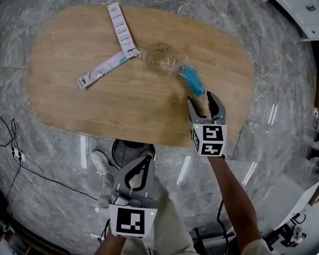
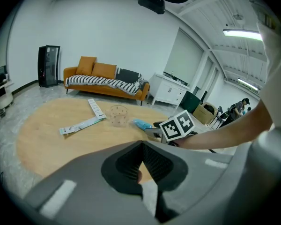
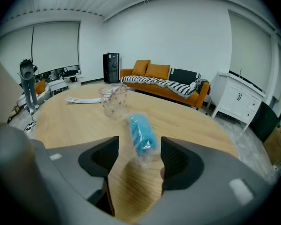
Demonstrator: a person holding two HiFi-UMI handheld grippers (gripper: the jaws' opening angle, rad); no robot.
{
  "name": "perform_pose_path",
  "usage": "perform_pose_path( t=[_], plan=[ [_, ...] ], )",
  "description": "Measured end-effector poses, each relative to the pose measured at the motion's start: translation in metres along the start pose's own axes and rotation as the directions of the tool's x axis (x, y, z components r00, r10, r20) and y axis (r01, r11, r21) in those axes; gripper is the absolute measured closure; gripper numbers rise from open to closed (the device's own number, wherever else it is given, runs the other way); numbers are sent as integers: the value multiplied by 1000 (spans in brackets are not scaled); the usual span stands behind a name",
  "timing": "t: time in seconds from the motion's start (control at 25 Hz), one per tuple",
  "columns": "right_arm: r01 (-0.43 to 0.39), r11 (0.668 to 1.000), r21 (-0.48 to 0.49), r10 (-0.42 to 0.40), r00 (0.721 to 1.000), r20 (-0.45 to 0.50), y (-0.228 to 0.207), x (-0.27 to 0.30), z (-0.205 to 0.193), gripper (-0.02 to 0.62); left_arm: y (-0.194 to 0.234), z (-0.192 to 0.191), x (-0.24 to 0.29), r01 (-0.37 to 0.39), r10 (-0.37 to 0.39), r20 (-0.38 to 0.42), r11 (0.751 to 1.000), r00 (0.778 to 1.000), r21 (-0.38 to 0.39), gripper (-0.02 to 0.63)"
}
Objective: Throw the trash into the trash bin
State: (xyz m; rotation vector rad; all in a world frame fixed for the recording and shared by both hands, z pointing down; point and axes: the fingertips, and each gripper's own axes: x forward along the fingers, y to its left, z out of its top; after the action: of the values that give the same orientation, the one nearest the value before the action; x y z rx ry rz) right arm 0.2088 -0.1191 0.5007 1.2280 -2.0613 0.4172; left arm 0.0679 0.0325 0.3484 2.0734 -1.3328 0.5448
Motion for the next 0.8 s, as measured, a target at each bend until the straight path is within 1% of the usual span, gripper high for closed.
perform_pose_path(
  t=[0.04,0.08,0.24,0.28,0.32,0.36,0.48,0.8],
  plan=[
    [8,1000,4,-8,1000,-12,-3,4,-4,301,1,-1,0,1,-1,-4,1000,1000,-1,606],
    [23,1000,6,-22,1000,-22,-5,9,-8,304,2,-2,-1,2,-2,-8,1000,1000,1,606],
    [94,995,-45,-96,995,-30,-17,18,-12,447,-1,-3,-4,20,-19,-24,999,1000,40,606],
    [106,993,-49,-107,994,-27,-18,17,-11,504,-2,-3,-6,24,-23,-27,999,999,43,606],
    [114,992,-49,-115,993,-23,-19,14,-10,537,-2,-4,-8,27,-26,-28,999,999,42,606],
    [119,992,-46,-120,993,-19,-18,10,-9,552,-2,-4,-9,28,-27,-25,999,999,39,606],
    [113,993,-23,-114,994,-5,-15,1,-6,563,-2,-5,-11,31,-30,-22,999,999,35,606],
    [105,994,15,-105,994,36,3,-40,-1,563,-4,-8,-21,43,-42,-25,999,999,23,606]
  ],
)
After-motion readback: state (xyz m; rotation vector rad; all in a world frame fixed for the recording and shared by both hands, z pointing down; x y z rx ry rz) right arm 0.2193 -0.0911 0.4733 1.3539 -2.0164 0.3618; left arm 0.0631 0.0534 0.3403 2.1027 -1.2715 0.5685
